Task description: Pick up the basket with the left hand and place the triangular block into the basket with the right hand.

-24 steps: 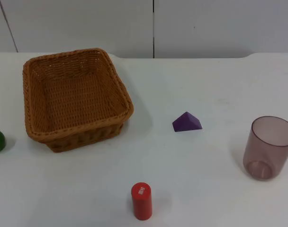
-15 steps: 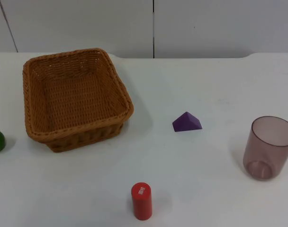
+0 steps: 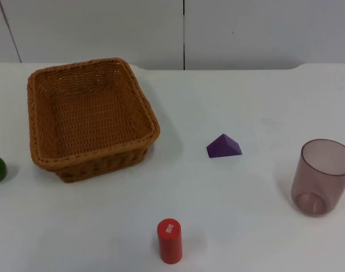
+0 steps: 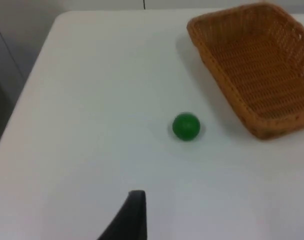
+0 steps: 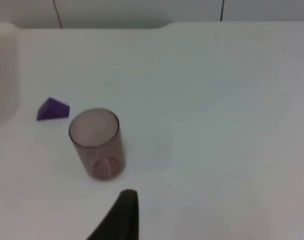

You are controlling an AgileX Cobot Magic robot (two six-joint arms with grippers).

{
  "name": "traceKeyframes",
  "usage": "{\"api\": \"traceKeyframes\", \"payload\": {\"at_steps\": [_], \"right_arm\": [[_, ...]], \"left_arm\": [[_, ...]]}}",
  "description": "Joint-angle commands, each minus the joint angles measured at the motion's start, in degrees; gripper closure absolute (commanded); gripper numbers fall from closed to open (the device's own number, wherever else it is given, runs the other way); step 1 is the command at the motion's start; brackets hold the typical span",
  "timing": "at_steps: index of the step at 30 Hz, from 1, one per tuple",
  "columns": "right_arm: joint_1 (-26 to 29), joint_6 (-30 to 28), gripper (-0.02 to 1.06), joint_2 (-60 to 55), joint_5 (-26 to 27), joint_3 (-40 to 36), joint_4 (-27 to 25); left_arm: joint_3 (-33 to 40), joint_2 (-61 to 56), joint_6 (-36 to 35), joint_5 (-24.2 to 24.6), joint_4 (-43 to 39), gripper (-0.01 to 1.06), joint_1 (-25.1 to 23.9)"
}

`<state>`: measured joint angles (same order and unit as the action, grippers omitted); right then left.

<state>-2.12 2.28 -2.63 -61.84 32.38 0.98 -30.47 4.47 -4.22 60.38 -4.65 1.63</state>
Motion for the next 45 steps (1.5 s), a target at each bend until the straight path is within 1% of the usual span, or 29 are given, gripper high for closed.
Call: {"api": "traceKeyframes", "payload": {"at_steps": [1, 3, 5, 6, 11, 12, 16, 17, 20, 22, 23, 26, 27, 29, 31, 32, 36, 37, 40, 41, 42, 45], "right_arm": [[0.21, 1.03, 0.00, -4.08, 2.51, 2.35, 0.16], [0.21, 1.35, 0.00, -8.82, 4.63, 4.68, -0.07], [0.21, 1.33, 0.00, -13.68, 6.84, 7.05, -0.07], [0.21, 1.33, 0.00, -13.68, 6.84, 7.05, -0.07], [0.21, 1.33, 0.00, -25.57, 11.59, 13.66, -0.07], [0.21, 1.33, 0.00, -25.57, 11.59, 13.66, -0.07], [0.21, 1.33, 0.00, -34.71, 16.94, 18.41, -0.10], [0.21, 1.33, 0.00, -34.71, 16.94, 18.41, -0.10], [0.21, 1.18, 0.00, -41.33, 19.53, 21.83, -0.20], [0.21, 1.18, 0.00, -44.86, 21.54, 23.27, -0.09], [0.21, 1.18, 0.00, -44.86, 21.54, 23.27, -0.09], [0.21, 1.10, 0.00, -49.88, 22.93, 24.95, -0.20], [0.21, 1.10, 0.00, -49.88, 22.93, 24.95, -0.20], [0.21, 1.10, 0.00, -51.35, 22.93, 25.19, -0.55], [0.21, 0.66, 0.00, -51.75, 22.81, 25.19, -1.68], [0.21, 0.66, 0.00, -51.75, 22.81, 25.19, -1.68], [0.21, 0.66, 0.00, -51.75, 23.09, 25.19, -1.71], [0.21, 0.66, 0.00, -51.75, 23.09, 25.19, -1.71], [0.21, 0.66, 0.00, -51.75, 22.85, 25.19, -1.71], [0.21, 0.66, 0.00, -51.75, 22.71, 25.19, -1.71], [0.21, 0.66, 0.00, -51.75, 22.71, 25.19, -1.71], [0.21, 0.66, 0.00, -51.75, 22.42, 25.19, -1.71]], "left_arm": [[-2.35, 4.76, -0.87, -5.22, -0.91, 0.00, 0.36], [-4.88, 10.55, -1.69, -9.72, -0.91, 0.00, 0.36], [-7.54, 16.67, -2.26, -12.91, -0.34, 0.00, 0.36], [-7.54, 16.67, -2.26, -12.91, -0.34, 0.00, 0.36], [-14.30, 31.34, -2.26, -18.00, 5.28, 0.00, 0.36], [-14.30, 31.34, -2.26, -18.00, 5.28, 0.00, 0.36], [-18.75, 41.13, -2.09, -21.45, 8.51, 0.00, 0.36], [-18.75, 41.13, -2.09, -21.45, 8.51, 0.00, 0.36], [-20.86, 47.77, -2.31, -24.18, 10.22, 0.00, 0.36], [-21.80, 51.86, -4.52, -26.08, 9.99, 0.00, 0.36], [-21.80, 51.86, -4.52, -26.08, 9.99, 0.00, 0.36], [-21.89, 57.55, -6.35, -31.33, 10.00, 0.00, 0.36], [-21.89, 57.55, -6.35, -31.33, 10.00, 0.00, 0.36], [-21.89, 60.74, -6.35, -34.03, 10.00, 0.00, 0.36], [-22.25, 64.50, -6.35, -34.71, 10.00, 0.00, 0.36], [-22.25, 64.50, -6.35, -34.71, 10.00, 0.00, 0.36], [-24.54, 73.39, -5.12, -35.72, 11.69, 0.00, 0.36], [-24.54, 73.39, -5.12, -35.72, 11.69, 0.00, 0.36], [-27.93, 80.55, -1.87, -35.38, 14.19, 0.00, 0.36], [-29.48, 82.57, -1.28, -35.38, 15.06, 0.00, 0.36], [-29.48, 82.57, -1.28, -35.38, 15.06, 0.00, 0.36], [-34.02, 89.33, -0.11, -35.38, 17.81, 0.00, 0.36]]}}
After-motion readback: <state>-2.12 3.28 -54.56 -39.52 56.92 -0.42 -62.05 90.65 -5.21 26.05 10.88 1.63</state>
